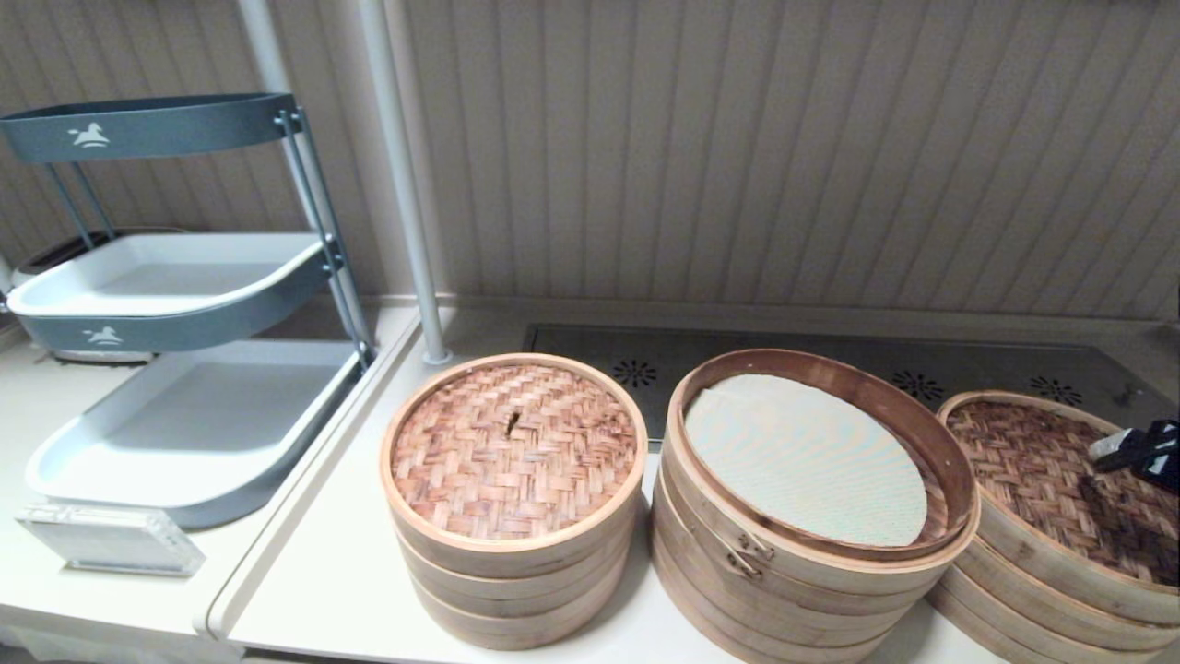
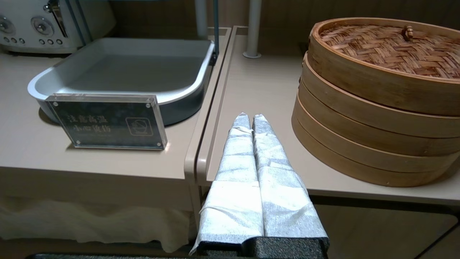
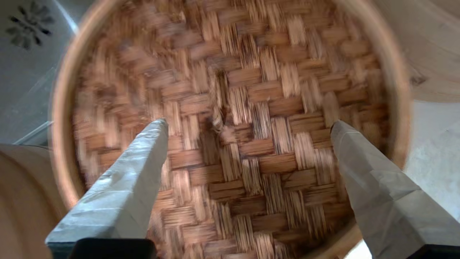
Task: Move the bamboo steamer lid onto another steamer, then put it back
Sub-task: Pick up the steamer
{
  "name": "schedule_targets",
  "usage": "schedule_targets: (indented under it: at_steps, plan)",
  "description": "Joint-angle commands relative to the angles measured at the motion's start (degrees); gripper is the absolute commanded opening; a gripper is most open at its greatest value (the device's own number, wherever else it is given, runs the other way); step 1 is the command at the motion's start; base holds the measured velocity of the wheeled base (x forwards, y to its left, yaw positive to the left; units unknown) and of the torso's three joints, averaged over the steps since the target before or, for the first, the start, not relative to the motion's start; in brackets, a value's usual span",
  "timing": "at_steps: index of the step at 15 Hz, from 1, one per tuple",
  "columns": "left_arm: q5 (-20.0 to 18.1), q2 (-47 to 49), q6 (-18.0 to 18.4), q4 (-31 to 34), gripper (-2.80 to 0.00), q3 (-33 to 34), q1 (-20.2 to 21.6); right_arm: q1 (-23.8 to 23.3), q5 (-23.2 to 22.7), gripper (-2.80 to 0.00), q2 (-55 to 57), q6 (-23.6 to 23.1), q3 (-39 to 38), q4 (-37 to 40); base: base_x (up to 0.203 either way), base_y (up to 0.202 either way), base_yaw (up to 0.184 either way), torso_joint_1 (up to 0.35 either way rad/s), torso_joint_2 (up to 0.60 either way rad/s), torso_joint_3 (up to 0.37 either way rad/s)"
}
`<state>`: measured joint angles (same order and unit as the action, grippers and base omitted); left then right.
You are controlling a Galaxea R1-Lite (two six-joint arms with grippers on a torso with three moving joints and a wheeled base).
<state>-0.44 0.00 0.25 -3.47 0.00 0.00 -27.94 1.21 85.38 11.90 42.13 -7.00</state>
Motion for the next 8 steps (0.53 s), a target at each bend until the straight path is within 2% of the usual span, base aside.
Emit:
schedule_targets:
  at_steps: [1, 8]
  plan:
    - [0.0, -0.1, 0.0, 0.0, -2.8, 1.4, 0.1, 0.1, 0.1, 0.0, 3.1, 0.1, -1.2, -2.7, 0.0, 0.0, 0.0, 0.0, 0.0, 0.0]
    - [0.0, -0.2, 0.0, 0.0, -2.8, 1.4, 0.0, 1.6, 0.6, 0.0, 5.3, -1.2, -2.9, -8.6, 0.0, 0.0, 0.0, 0.0, 0.0, 0.0]
